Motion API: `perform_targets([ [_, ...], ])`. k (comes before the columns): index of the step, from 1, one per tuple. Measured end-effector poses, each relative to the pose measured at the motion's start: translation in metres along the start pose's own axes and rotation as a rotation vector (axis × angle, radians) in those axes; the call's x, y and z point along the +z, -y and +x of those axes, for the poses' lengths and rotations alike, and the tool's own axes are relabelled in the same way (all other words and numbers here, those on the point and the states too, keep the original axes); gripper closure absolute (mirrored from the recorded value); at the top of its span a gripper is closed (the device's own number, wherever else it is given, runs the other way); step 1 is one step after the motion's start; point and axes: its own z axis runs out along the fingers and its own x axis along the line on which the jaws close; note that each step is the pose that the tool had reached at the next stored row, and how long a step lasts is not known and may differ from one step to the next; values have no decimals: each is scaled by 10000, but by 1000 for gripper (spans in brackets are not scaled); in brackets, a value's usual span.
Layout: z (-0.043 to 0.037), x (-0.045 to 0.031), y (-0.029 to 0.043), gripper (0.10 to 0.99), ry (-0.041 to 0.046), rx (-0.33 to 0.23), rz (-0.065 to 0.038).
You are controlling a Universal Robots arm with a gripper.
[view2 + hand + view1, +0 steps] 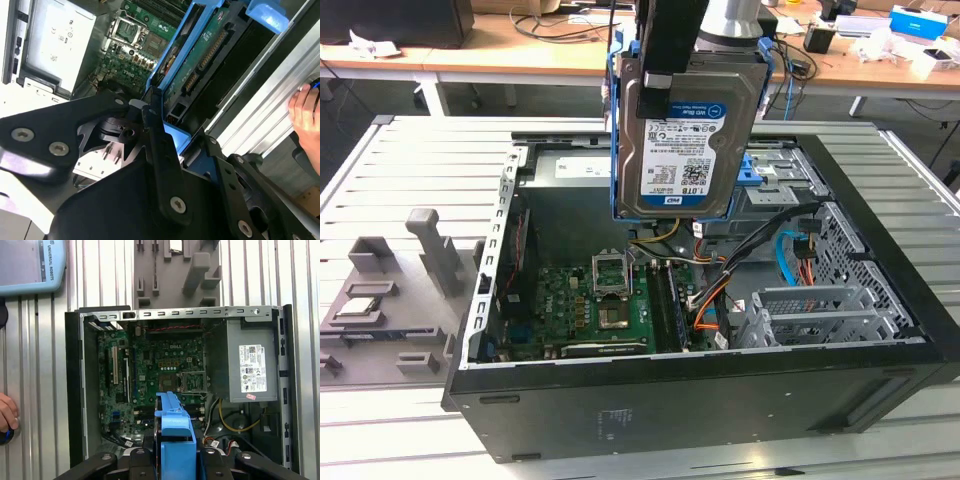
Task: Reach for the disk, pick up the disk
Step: 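Pick up the disk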
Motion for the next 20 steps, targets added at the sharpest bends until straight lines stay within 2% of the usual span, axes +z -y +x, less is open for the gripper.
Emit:
perform_targets([
  [7, 87, 0, 5, 718, 0, -1, 0],
  [14, 240, 1, 14, 718, -1, -1, 0],
  [20, 331, 1, 19, 718, -1, 0, 0],
])
